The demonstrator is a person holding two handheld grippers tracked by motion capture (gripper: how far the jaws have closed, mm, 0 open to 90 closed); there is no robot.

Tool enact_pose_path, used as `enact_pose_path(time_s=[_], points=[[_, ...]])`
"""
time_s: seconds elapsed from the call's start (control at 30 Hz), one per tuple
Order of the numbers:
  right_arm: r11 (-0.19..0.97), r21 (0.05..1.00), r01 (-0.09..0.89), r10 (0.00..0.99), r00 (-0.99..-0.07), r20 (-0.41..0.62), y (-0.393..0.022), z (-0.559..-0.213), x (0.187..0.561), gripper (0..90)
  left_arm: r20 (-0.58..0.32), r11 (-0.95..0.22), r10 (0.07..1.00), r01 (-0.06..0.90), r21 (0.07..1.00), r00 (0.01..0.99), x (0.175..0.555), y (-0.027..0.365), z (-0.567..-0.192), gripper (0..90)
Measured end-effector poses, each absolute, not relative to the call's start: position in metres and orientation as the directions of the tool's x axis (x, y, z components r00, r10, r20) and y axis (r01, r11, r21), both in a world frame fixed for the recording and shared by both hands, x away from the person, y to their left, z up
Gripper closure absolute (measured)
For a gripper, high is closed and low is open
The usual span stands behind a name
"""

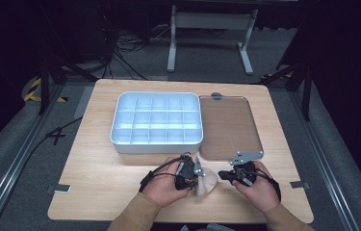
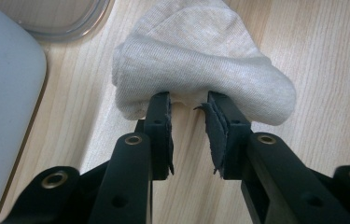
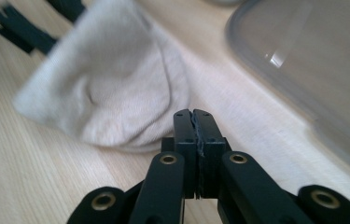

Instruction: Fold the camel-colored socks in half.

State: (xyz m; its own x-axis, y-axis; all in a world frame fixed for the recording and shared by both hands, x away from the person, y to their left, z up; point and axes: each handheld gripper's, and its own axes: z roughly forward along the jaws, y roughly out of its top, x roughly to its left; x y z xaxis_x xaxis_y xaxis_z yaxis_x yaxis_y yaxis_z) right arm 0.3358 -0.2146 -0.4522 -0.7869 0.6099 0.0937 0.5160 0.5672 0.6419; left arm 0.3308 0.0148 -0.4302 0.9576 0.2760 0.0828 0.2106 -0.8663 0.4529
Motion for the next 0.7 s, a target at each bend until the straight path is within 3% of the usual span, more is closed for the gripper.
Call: enact_pose_path(time_s=[0.7], points=[[0.611, 0.611, 0.503, 0.542, -0.829, 0.14, -0.187, -0.466, 0.326, 89.6, 0.115, -0.872, 0.244, 0.167, 0.46, 0.963, 0.326, 0.0, -0.435, 60.0]])
